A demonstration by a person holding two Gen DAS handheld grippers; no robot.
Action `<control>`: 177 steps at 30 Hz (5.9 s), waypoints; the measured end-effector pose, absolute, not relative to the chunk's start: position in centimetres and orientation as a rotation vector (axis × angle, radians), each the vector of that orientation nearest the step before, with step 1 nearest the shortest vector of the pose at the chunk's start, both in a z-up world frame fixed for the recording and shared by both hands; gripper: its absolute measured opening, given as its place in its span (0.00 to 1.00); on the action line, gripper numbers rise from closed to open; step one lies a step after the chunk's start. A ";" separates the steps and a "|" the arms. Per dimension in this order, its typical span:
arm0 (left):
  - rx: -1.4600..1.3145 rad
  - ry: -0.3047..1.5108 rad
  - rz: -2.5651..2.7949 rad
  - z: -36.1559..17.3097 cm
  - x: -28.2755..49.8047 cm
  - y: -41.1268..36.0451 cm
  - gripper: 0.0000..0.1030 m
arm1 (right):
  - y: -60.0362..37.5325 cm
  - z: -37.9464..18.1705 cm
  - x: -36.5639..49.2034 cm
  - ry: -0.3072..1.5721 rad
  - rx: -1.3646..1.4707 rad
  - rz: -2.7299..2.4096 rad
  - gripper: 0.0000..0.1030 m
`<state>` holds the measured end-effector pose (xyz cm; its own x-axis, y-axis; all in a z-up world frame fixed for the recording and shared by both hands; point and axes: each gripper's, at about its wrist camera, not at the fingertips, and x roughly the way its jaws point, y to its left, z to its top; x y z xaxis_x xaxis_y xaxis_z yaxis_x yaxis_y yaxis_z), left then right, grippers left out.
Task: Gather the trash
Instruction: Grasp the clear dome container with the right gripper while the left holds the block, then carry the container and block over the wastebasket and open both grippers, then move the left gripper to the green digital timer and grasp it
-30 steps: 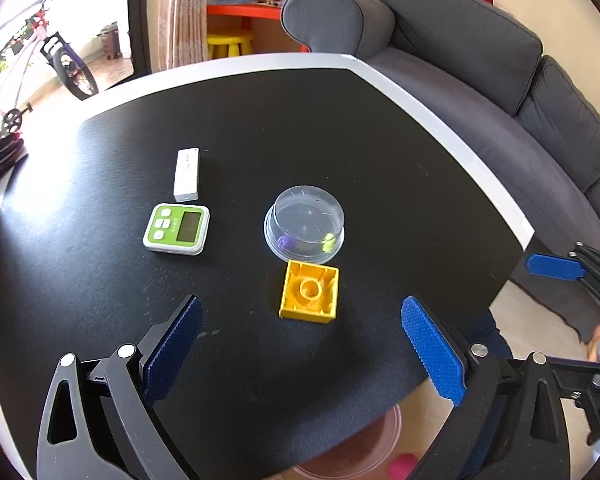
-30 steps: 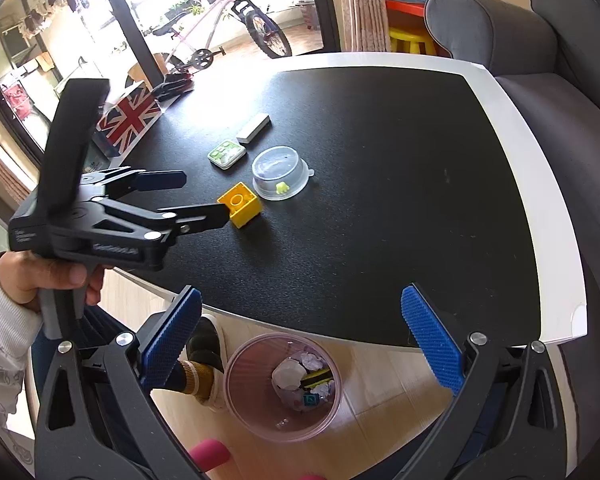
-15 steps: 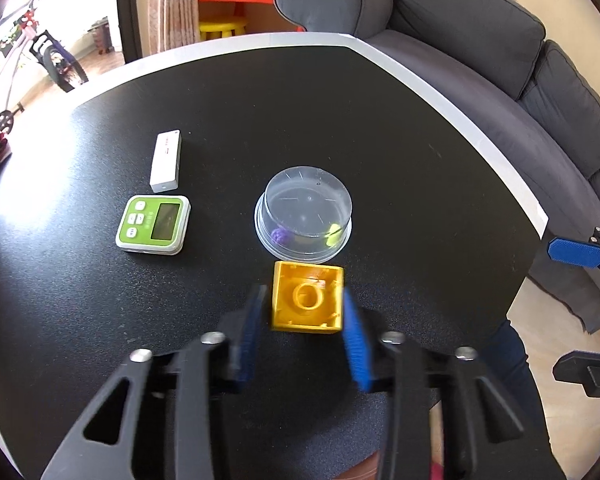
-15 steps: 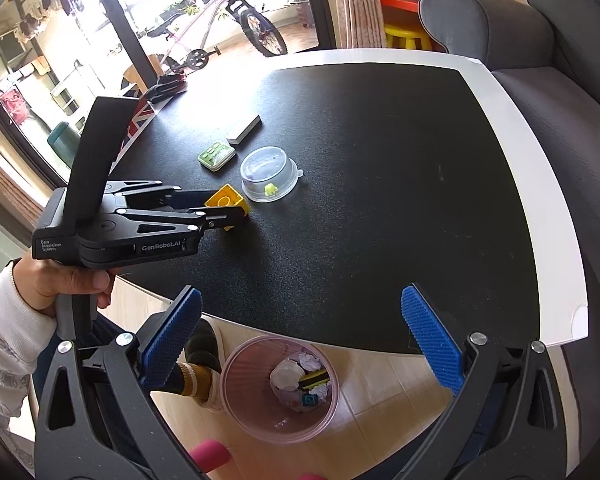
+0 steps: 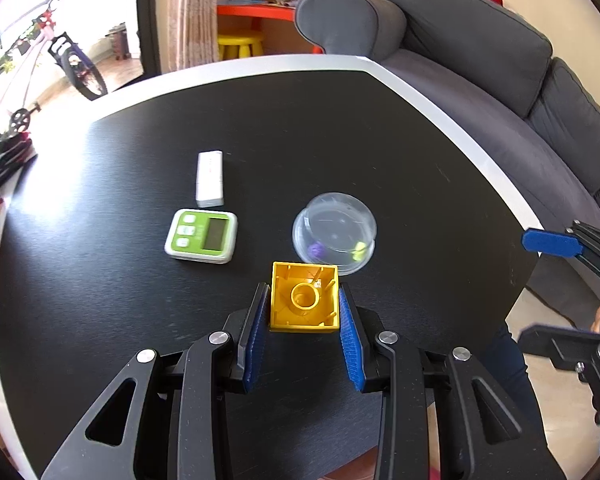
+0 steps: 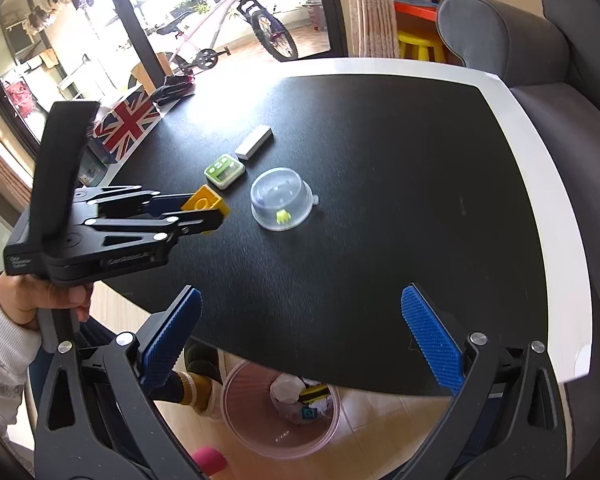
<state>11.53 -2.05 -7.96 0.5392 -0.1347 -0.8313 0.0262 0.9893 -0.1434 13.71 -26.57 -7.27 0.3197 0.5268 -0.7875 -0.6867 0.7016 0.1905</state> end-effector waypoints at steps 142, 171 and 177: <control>-0.250 0.939 -0.135 -7.8 -2.8 -6.1 0.92 | -31.0 -8.3 4.4 0.965 -0.204 0.842 0.94; -0.231 0.899 -0.047 -4.4 6.0 0.6 0.93 | -26.2 -5.9 11.3 0.928 -0.212 0.845 0.95; -0.182 0.936 -0.052 -4.6 9.7 1.3 0.93 | -25.2 -6.1 13.1 0.943 -0.235 0.834 0.95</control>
<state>9.66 1.26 -4.62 0.5929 -0.1235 -0.7957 -0.0345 0.9834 -0.1783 13.14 -25.21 -6.10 0.3100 0.5276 -0.7909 -0.7208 0.6729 0.1664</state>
